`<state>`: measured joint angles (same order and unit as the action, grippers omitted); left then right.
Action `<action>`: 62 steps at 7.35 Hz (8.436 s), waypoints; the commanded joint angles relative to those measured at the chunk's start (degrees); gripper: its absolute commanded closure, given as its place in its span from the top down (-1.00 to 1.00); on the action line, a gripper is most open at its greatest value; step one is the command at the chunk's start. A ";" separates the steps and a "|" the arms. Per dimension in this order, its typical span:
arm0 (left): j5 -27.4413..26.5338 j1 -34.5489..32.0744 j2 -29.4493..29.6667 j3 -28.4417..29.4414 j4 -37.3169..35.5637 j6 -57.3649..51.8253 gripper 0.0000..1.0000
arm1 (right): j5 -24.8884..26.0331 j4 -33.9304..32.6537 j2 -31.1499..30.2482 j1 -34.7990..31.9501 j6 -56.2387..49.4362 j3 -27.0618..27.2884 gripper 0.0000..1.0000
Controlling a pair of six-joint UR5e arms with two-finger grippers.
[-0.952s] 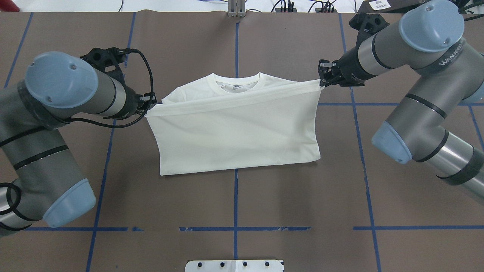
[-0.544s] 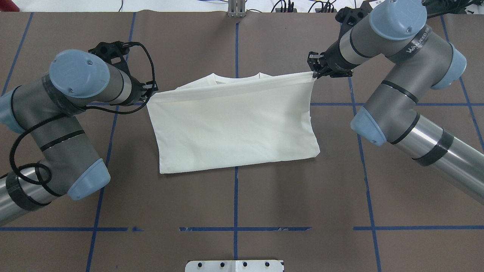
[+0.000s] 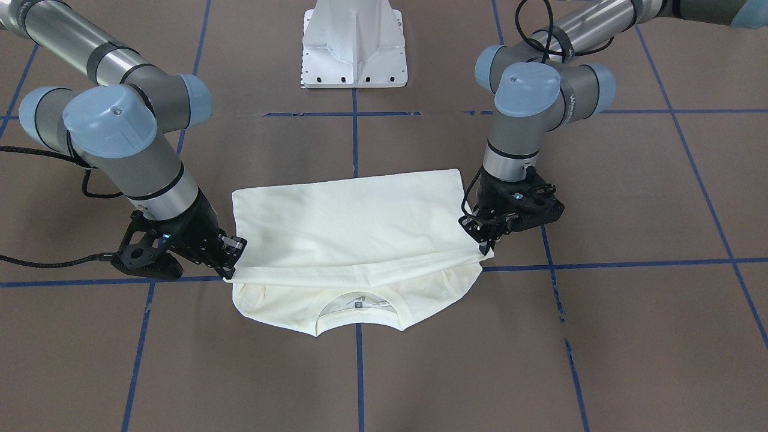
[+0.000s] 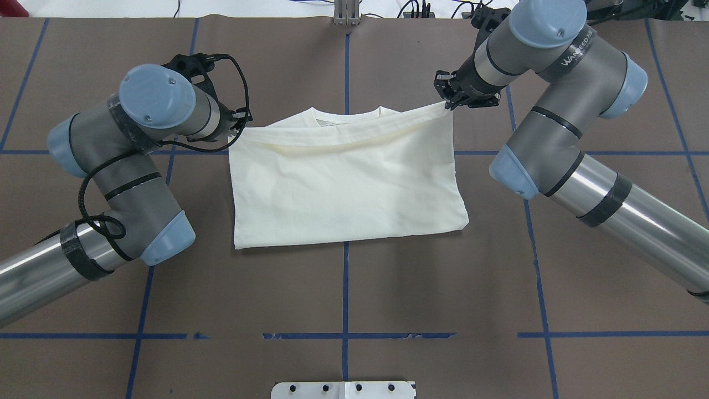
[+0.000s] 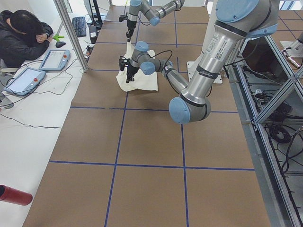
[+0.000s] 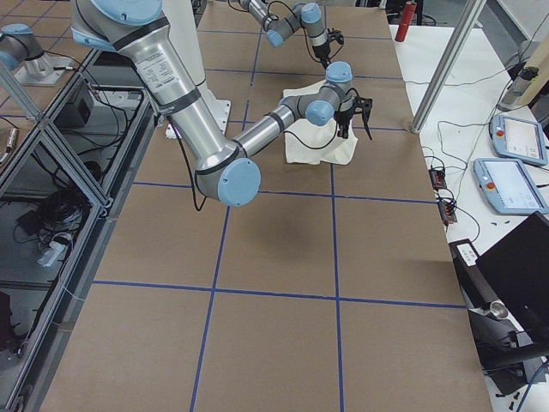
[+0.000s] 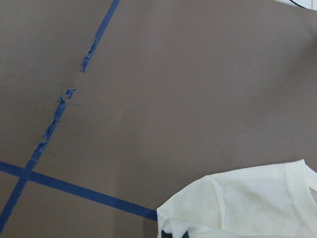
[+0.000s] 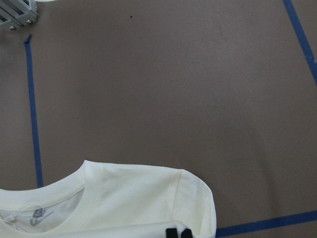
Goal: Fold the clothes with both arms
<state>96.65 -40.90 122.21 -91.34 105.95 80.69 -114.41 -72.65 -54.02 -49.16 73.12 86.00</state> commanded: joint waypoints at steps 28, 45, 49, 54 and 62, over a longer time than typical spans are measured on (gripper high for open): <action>-0.76 0.30 -3.29 -6.30 3.92 0.35 1.00 | 4.66 12.18 -36.11 24.88 -0.09 29.36 -1.00; 4.08 23.32 -4.43 -10.26 0.05 29.44 -0.36 | 4.99 20.70 -43.97 17.70 6.86 39.68 1.00; 4.25 23.50 -4.35 -13.23 -2.21 29.44 -1.00 | 4.90 20.70 -44.06 17.26 6.94 39.69 1.00; 4.16 7.72 2.22 2.34 0.73 21.21 -1.00 | 5.08 20.79 -44.06 17.35 6.95 39.60 1.00; 4.08 -2.60 17.54 31.93 22.73 10.98 -1.00 | 5.60 20.71 -41.71 17.44 6.95 37.67 1.00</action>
<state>100.80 -43.46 139.59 -60.39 127.89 92.10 -108.90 -51.87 -97.09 -31.71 80.07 124.33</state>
